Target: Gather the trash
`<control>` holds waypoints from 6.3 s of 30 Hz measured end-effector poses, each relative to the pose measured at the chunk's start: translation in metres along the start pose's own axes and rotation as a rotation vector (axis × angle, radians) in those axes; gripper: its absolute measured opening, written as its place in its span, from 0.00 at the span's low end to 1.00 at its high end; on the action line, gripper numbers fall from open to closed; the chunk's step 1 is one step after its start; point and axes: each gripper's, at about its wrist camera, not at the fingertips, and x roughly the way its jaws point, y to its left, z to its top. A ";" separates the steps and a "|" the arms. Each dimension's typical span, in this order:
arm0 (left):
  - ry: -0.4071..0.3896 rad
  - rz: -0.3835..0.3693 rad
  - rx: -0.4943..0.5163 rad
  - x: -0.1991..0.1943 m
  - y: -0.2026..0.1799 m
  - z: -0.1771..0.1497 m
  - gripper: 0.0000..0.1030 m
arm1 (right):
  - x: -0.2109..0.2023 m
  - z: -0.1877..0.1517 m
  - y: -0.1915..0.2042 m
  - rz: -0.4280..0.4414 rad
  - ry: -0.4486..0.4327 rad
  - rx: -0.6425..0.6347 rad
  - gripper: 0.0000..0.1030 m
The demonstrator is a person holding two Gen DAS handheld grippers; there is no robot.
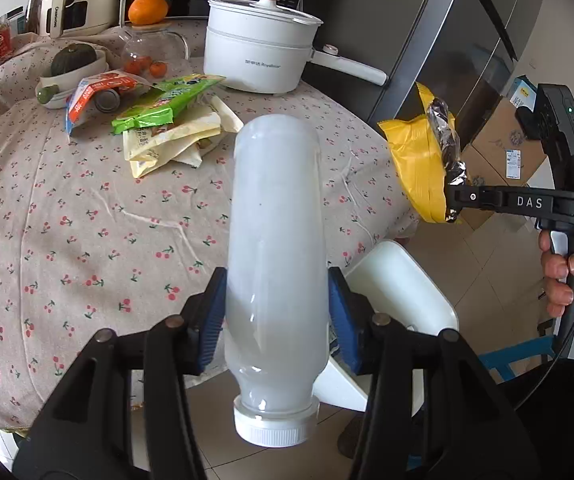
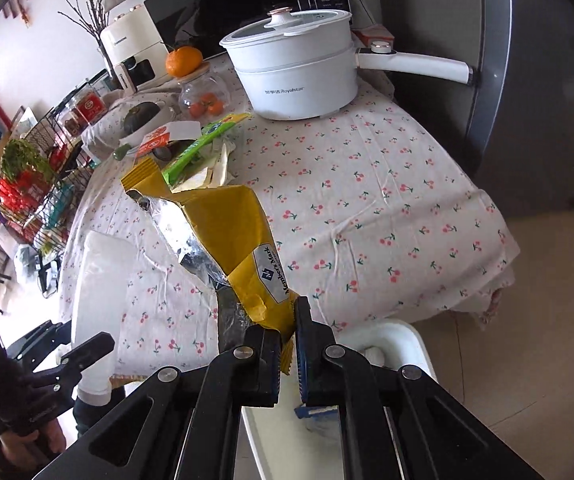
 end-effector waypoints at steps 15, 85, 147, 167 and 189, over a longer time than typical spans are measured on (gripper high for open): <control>0.236 -0.129 0.103 0.090 -0.099 -0.047 0.49 | -0.008 -0.060 -0.081 -0.054 0.068 0.123 0.07; 0.011 0.402 0.207 0.125 0.076 0.161 0.72 | 0.096 0.057 0.019 -0.174 0.165 0.093 0.82; -0.276 0.103 -0.202 -0.073 0.137 0.036 0.03 | 0.069 0.104 0.085 0.234 -0.256 0.055 0.03; -0.119 -0.176 -0.024 -0.060 0.013 0.009 0.03 | -0.078 -0.006 -0.002 0.081 -0.272 0.045 0.03; 0.134 -0.196 0.182 0.026 -0.096 -0.041 0.12 | -0.050 -0.063 -0.070 -0.061 -0.047 0.121 0.08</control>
